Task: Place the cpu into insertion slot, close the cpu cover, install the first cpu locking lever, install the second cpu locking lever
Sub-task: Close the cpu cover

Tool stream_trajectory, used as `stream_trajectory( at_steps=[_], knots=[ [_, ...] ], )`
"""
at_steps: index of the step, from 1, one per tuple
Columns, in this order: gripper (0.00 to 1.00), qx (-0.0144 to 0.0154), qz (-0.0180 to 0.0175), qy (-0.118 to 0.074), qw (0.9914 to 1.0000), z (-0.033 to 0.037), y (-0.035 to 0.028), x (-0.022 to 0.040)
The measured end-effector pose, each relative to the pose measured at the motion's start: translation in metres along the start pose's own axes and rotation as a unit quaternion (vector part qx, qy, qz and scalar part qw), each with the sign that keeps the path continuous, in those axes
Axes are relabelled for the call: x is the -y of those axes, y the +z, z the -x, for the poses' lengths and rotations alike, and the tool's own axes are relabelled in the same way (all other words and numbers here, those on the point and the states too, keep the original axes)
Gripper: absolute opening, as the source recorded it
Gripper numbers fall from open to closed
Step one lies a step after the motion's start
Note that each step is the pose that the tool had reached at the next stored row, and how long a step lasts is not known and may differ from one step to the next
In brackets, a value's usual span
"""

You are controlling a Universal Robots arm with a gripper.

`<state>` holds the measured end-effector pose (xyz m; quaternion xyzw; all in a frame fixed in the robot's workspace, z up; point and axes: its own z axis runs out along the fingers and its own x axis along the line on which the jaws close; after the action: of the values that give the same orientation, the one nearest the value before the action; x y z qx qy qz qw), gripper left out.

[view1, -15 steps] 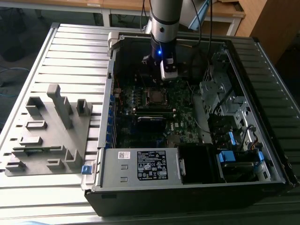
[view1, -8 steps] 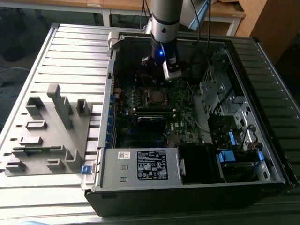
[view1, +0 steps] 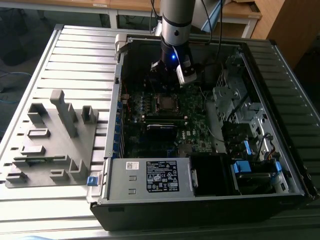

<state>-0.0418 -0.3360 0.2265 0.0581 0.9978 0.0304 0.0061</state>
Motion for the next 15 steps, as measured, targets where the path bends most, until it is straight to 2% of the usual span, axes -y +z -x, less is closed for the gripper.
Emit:
stream_trajectory(
  at_steps=[6, 9, 15],
  knots=[
    [0.11, 0.0001, -0.0011, -0.001, 1.0, 0.0001, 0.0001, -0.0001],
    [0.11, 0.0008, -0.0097, -0.006, 0.99993, 0.0, 0.0, 0.0],
    [0.11, -0.0003, -0.0101, -0.029, 0.99954, 0.0, 0.0003, 0.0]
  ],
)
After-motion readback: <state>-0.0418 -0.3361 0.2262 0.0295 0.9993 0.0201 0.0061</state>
